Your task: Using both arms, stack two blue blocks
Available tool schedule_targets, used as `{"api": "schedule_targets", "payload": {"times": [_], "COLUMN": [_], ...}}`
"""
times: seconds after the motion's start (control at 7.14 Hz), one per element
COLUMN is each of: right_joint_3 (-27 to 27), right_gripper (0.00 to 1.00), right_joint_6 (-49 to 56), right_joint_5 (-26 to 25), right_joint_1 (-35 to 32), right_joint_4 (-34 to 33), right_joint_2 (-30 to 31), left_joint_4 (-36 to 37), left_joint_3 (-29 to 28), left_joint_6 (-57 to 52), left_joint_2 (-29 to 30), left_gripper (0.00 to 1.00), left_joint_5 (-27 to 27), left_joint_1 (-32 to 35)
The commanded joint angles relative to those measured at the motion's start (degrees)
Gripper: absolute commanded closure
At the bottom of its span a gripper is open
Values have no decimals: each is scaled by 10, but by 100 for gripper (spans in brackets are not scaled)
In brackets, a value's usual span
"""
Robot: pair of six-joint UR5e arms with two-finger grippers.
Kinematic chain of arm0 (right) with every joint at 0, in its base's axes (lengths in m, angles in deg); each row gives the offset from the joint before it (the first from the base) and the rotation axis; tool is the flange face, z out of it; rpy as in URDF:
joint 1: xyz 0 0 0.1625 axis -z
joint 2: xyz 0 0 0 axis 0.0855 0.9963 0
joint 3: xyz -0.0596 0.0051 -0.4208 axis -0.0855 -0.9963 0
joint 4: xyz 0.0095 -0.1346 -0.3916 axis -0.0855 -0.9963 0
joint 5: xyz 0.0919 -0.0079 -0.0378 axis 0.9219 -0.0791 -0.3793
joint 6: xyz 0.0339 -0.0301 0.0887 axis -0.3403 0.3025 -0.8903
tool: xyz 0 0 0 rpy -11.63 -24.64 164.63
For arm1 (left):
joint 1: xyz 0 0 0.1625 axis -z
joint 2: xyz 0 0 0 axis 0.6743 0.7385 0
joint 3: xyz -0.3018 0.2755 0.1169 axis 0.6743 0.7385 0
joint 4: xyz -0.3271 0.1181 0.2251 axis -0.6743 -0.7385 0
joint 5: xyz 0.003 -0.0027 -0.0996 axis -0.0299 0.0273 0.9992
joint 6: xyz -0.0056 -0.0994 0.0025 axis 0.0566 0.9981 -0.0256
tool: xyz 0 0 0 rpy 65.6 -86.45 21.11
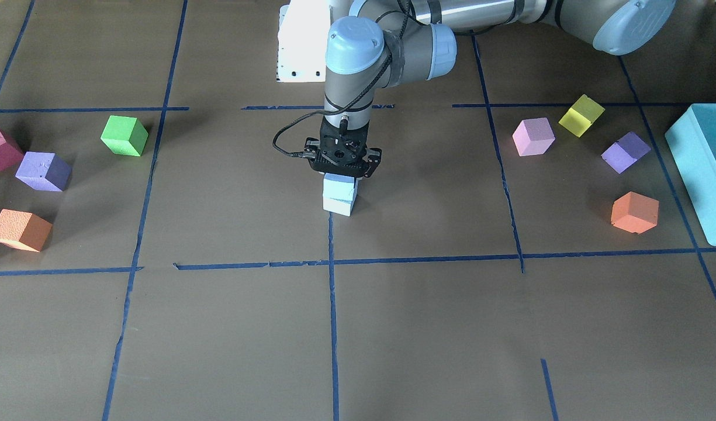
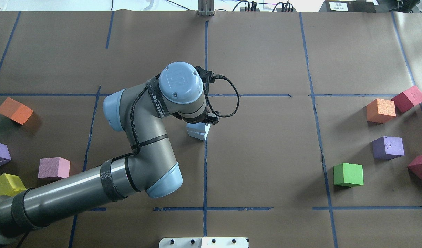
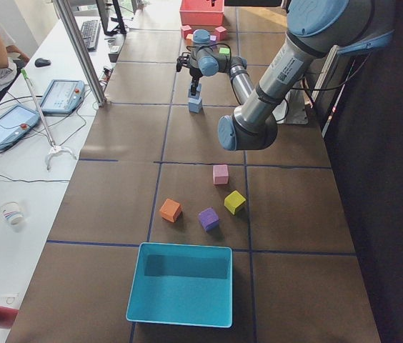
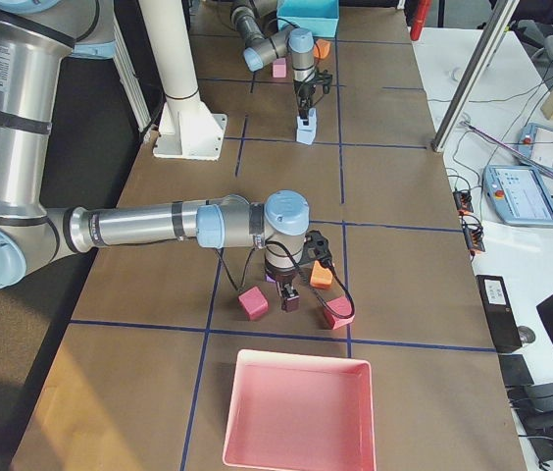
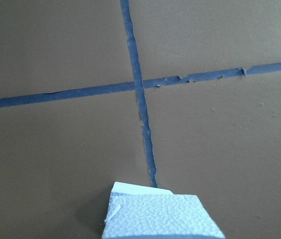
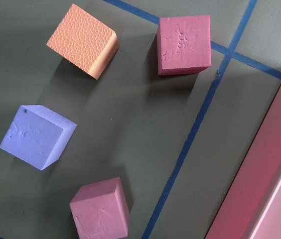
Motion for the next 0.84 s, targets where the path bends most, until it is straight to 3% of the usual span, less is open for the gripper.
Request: {"api": "schedule_targets", "payload": {"times": [0.0,0.28,0.42,0.7], "right_joint_3": [0,-1,-1,-3], "right_gripper": [0,0,0,0], "right_joint_6": [0,1,1,1], "right_joint_5": [0,0,0,0], "right_joint_1": [0,0,0,1], "right_joint_4": [0,-1,0,0], "right_joint_2": [0,0,0,0], "left_joint_4": [16,15,15,16], "left_joint_3": [-2,0,2,7], "left_joint_6": [-22,-22,-22,-23], "left_joint_2": [-3,8,10,10], "left_gripper": [63,14,0,0], "left_joint_5": [1,4,4,19], "left_joint_1": [-1,-1,-1,4]}}
